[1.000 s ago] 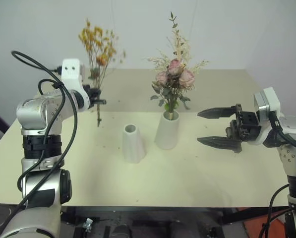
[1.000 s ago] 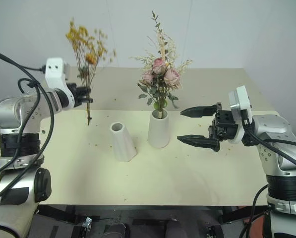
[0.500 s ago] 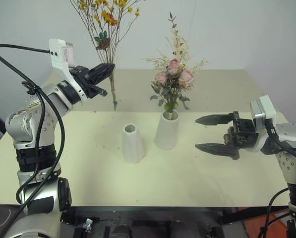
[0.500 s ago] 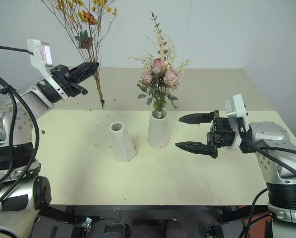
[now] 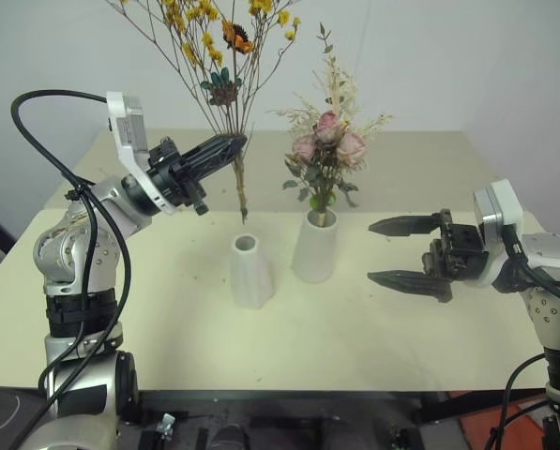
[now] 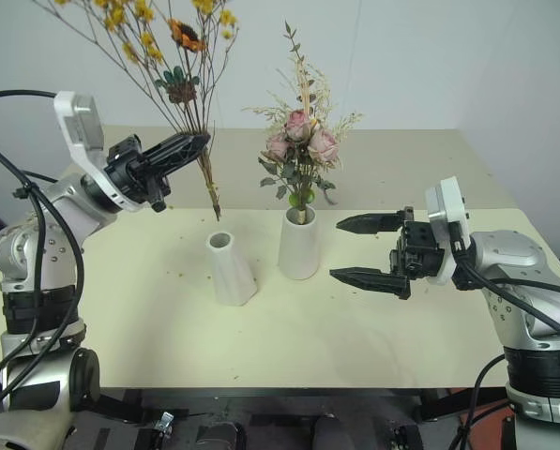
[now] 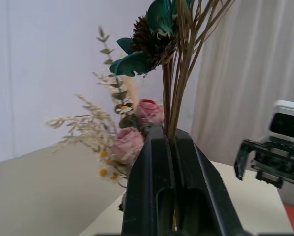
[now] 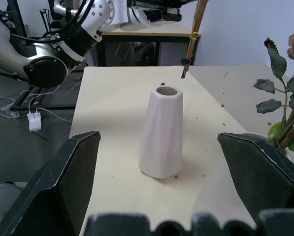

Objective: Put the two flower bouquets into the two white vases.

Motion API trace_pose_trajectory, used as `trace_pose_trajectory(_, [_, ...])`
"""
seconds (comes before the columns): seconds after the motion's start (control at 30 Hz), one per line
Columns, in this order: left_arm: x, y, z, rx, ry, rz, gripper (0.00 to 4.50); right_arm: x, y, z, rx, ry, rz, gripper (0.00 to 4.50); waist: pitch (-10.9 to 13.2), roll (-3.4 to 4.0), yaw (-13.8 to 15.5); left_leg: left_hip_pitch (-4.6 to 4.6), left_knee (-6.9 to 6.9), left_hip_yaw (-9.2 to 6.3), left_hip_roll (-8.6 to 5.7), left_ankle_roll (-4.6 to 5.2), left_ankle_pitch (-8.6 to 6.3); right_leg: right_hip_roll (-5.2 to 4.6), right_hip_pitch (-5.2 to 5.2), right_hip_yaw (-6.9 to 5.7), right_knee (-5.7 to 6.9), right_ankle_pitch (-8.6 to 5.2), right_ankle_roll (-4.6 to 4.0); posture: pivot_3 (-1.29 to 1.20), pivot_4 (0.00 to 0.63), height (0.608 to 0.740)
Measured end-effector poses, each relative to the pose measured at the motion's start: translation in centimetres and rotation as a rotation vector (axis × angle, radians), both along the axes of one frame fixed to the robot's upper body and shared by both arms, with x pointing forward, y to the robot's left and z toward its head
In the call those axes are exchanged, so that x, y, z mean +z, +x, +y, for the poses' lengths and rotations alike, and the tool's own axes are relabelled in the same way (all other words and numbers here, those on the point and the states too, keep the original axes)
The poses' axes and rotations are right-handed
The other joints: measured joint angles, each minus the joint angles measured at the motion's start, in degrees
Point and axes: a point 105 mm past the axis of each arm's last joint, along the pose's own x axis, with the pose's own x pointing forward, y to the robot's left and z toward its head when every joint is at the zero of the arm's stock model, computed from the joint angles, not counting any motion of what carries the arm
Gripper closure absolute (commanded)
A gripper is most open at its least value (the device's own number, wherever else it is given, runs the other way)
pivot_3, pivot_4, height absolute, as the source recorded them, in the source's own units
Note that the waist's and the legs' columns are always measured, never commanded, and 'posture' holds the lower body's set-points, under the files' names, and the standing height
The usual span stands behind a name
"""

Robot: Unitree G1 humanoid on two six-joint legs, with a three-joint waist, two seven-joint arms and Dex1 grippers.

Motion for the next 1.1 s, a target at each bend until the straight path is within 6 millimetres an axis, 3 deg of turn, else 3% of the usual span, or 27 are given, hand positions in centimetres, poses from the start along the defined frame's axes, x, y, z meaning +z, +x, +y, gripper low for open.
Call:
trace_pose_trajectory(0.37, [-1.3, -1.3, 0.1, -0.109, 0.062, 0.005, 4.48, 0.0, 0.1, 0.0, -0.006, 0.002, -0.001, 0.0, 0.0, 0.0, -0.01, 0.01, 0.0, 0.0, 0.01, 0.0, 0.0, 0.01, 0.0, 0.0, -0.01, -0.01, 0.02, 0.0, 0.15, 0.74])
trace_pose_trajectory(1.1, [-2.7, -1.0, -0.4, -0.133, 0.073, 0.037, 4.48, -0.1, 0.1, -0.1, -0.016, 0.005, 0.005, 0.0, 0.0, 0.0, -0.03, 0.01, 0.0, 0.0, 0.02, 0.0, 0.0, 0.01, 0.0, 0.0, -0.01, -0.01, 0.01, 0.0, 0.15, 0.74])
